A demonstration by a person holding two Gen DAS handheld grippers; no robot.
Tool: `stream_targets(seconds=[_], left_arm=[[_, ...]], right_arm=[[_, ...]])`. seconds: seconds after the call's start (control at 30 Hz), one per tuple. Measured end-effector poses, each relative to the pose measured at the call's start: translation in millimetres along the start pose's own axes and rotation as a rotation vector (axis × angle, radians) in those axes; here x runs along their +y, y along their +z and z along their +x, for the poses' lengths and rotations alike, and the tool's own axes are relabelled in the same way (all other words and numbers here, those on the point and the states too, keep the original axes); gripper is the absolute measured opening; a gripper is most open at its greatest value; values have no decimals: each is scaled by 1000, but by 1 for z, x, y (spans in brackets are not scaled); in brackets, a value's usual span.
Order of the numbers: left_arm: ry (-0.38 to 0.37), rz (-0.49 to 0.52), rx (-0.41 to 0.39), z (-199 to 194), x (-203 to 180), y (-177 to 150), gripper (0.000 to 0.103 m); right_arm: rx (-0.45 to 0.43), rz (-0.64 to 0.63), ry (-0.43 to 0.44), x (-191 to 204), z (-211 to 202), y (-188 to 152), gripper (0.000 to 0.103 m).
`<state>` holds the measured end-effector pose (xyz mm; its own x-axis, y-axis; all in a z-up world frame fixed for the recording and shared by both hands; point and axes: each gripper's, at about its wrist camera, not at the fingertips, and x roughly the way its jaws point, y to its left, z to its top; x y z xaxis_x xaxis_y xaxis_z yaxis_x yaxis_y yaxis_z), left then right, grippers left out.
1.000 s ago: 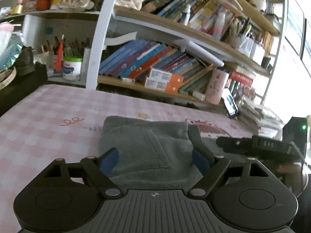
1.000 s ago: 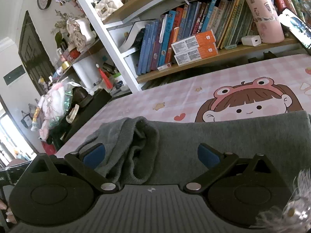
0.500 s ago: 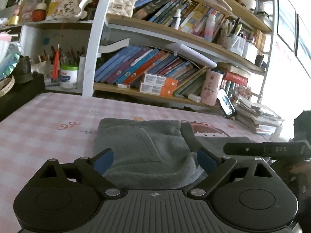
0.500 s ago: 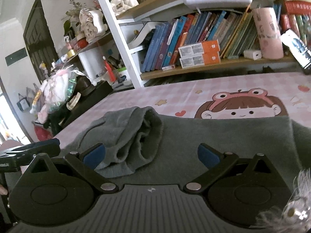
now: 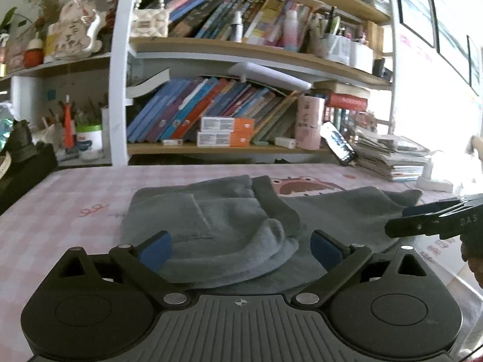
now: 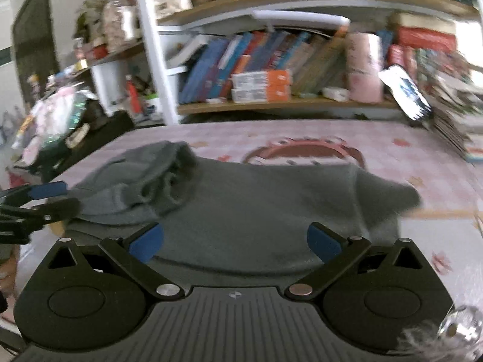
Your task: Fold clothes
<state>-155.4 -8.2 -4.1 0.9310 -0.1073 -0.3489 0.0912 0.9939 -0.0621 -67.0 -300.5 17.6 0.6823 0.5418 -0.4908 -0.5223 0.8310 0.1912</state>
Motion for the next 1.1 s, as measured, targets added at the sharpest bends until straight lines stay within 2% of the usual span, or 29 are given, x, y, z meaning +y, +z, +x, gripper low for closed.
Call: stream_targets(seconds=[0.23,0.53,0.9,0.97,1.1], left_arm=[[-32,15,14,-2,-5,-8,101],[-34,66,12,-7,-7,-14,102],[-55,96,-1,-4,-4,-21,103],[-63,85,-6,-3,-2,-21,103],[-89,66,-13,-2,2,-21,103]], right_arm=[[0,134,-85,-35,-17,-13,103],[34,401,-67,-74,-24,-16,100],[45,445,-77,-76,-12,-6,96],[52,419,-118,-73,-6,-1,93],[78,338,-183,-61,8,5,93]])
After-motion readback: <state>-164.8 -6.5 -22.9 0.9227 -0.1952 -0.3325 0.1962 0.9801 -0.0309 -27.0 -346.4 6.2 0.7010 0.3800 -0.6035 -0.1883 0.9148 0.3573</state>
